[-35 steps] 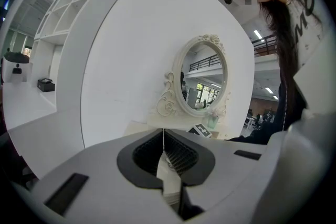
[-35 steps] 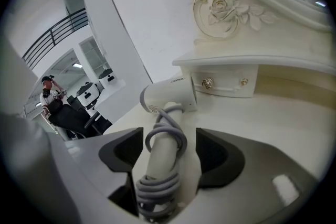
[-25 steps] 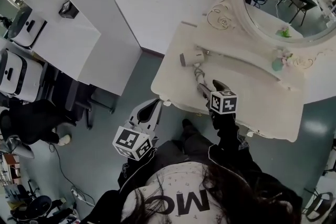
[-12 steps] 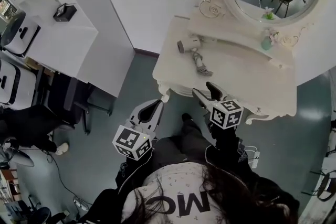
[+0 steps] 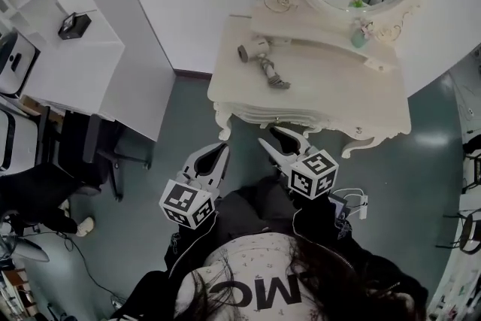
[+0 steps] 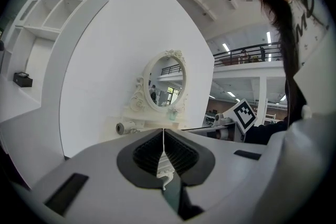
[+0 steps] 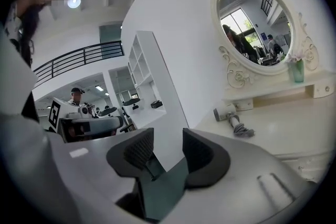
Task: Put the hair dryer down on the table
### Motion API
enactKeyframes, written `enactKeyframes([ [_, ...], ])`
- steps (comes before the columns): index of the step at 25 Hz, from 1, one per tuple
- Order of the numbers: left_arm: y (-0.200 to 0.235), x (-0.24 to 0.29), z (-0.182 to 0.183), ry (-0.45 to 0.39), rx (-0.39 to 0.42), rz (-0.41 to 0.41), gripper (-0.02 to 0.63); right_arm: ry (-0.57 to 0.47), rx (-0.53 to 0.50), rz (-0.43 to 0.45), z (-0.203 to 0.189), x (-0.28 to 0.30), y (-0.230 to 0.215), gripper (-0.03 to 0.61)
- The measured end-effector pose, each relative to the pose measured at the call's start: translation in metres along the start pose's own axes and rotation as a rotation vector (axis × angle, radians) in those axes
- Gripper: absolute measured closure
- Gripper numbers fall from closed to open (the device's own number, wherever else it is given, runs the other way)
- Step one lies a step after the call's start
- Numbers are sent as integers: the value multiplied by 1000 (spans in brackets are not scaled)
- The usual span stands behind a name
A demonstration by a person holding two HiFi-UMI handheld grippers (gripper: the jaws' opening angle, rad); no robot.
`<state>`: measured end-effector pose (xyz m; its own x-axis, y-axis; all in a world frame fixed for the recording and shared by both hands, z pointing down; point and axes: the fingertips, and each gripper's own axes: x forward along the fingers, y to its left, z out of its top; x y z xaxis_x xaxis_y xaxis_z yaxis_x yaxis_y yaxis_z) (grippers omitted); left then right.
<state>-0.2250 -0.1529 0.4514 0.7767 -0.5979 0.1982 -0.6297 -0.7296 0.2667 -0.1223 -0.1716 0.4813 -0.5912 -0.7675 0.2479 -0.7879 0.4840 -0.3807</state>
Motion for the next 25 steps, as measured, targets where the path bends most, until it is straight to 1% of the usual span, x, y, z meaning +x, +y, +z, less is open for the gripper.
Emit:
enactKeyframes([
  [2, -7, 2, -2, -5, -10, -21, 627, 3, -6, -8, -1, -8, 6, 427],
  [3, -10, 3, -2, -6, -14, -30, 627, 1, -6, -11, 0, -12, 8, 458],
  [6, -17, 7, -5, -6, -19, -45, 627, -15, 10, -11, 2, -22, 11, 525],
  [10, -25, 12, -7, -5, -18, -54, 627, -33, 21, -4, 2, -37, 14, 546],
  [14, -46, 20, -11, -4, -9, -69, 627, -47, 24, -9, 1, -60, 8, 546],
  [21, -107, 30, -21, 14, 21, -73, 627, -69, 38, -5, -8, -123, -3, 546],
  [25, -144, 27, -26, 13, 33, -50, 627, -80, 36, 17, -14, -160, -4, 546],
])
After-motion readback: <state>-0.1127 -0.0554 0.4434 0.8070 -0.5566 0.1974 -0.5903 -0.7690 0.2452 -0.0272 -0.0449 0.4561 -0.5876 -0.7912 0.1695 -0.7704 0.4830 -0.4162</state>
